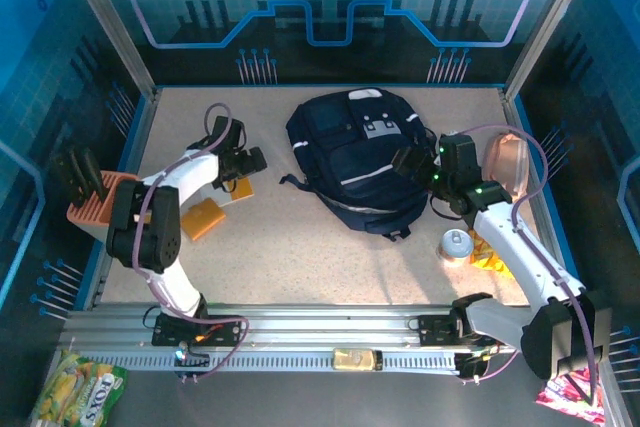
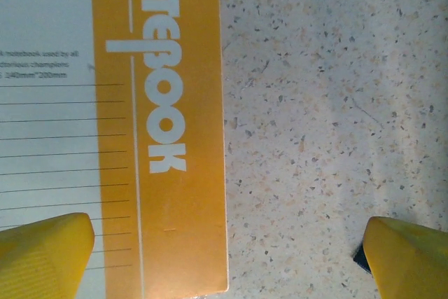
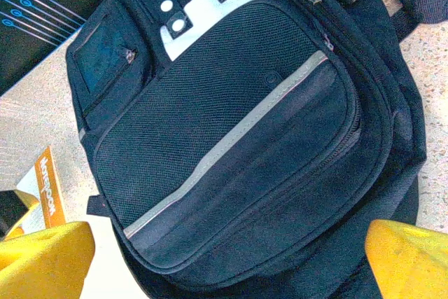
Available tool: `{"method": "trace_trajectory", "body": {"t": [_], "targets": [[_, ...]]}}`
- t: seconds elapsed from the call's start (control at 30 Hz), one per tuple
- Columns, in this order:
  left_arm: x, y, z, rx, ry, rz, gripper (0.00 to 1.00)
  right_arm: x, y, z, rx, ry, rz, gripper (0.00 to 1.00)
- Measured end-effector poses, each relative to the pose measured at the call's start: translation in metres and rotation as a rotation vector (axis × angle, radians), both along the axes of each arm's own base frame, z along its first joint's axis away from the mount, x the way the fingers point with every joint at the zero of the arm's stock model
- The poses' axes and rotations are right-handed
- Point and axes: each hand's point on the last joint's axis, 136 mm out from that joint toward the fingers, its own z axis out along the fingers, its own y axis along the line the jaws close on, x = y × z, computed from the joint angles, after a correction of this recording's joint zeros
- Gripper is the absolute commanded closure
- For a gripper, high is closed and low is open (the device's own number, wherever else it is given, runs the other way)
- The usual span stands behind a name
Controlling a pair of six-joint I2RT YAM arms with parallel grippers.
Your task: Pack books, pencil case, and school supplies into a backpack
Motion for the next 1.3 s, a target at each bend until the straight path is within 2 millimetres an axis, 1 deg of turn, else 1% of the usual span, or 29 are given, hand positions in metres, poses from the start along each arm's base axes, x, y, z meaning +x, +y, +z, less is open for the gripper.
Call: {"method": "trace_trajectory", "body": {"t": [0.13, 0.3, 0.57, 0.77, 0.97, 1.07, 1.13, 1.3], "targets": [[0.004, -0.005, -0.009, -0.016, 0.024, -0.018, 0.01, 0.000, 0.000, -0.001, 0.003, 0.003, -0.003, 0.00], [0.000, -0.011, -0.021, -0.049, 0.062, -0.036, 0.01, 0.000, -0.001, -0.001, -0.001, 0.005, -0.006, 0.00], [-0.004, -0.022, -0.025, -0.099, 0.085, -0.069, 0.02, -0.002, -0.003, -0.004, -0.013, 0.016, -0.015, 0.00], [-0.010, -0.033, -0.034, -0.161, 0.122, -0.099, 0.04, -0.002, -0.003, -0.004, -0.012, 0.017, -0.015, 0.00], [-0.014, -0.046, -0.034, -0.206, 0.124, -0.127, 0.03, -0.001, -0.003, -0.006, -0.014, 0.023, -0.014, 0.00], [-0.021, -0.062, -0.033, -0.226, 0.125, -0.149, 0.04, 0.000, -0.001, -0.006, -0.010, 0.027, -0.009, 0.00], [-0.030, -0.079, -0.031, -0.252, 0.126, -0.168, 0.04, 0.002, 0.000, -0.007, -0.008, 0.031, -0.005, 0.00], [-0.064, -0.131, -0.028, -0.339, 0.148, -0.216, 0.04, 0.008, 0.009, -0.005, -0.008, 0.035, 0.019, 0.00]]}}
